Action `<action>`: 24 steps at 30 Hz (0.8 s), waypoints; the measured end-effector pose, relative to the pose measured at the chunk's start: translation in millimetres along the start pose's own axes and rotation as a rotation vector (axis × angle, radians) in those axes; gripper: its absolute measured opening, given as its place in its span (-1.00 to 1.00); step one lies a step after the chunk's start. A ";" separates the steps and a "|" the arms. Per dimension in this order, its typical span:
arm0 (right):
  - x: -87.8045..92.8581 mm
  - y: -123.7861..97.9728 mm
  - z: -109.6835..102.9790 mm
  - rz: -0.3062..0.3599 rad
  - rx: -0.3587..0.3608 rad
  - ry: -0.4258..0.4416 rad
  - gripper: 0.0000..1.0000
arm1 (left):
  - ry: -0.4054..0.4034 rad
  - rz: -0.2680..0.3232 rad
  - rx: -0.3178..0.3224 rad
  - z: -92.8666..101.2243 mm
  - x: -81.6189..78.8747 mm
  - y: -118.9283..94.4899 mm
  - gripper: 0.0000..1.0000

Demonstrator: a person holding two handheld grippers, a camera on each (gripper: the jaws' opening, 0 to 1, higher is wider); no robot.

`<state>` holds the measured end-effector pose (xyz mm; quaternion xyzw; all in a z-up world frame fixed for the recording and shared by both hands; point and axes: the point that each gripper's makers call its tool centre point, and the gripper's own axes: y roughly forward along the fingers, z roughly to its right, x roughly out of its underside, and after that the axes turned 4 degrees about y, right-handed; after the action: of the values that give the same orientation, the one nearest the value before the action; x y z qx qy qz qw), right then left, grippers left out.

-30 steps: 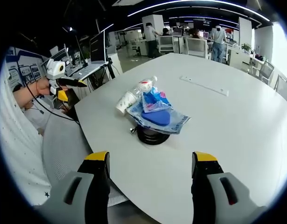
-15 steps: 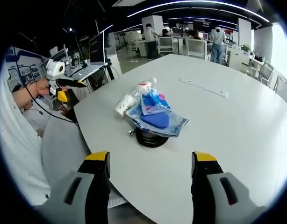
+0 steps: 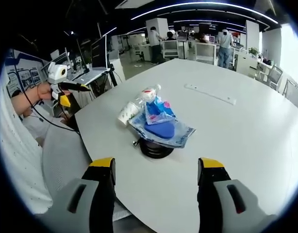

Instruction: Arrange the tabletop items into an orderly group along one side of the table until the central work area is clear of visible clutter.

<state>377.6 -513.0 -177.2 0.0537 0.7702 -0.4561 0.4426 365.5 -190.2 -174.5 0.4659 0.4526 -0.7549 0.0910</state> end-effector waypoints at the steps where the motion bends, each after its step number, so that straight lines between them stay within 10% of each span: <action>1: -0.5 0.3 -0.3 0.000 0.000 0.001 0.35 | 0.001 0.001 0.001 -0.5 -0.9 0.6 1.00; 24: -32.8 14.5 1.6 0.053 0.020 0.008 0.32 | 0.063 0.008 0.012 -14.4 -28.4 9.7 1.00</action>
<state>405.4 -495.3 -163.0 0.0802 0.7657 -0.4518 0.4508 395.4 -192.7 -160.2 0.4918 0.4491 -0.7420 0.0768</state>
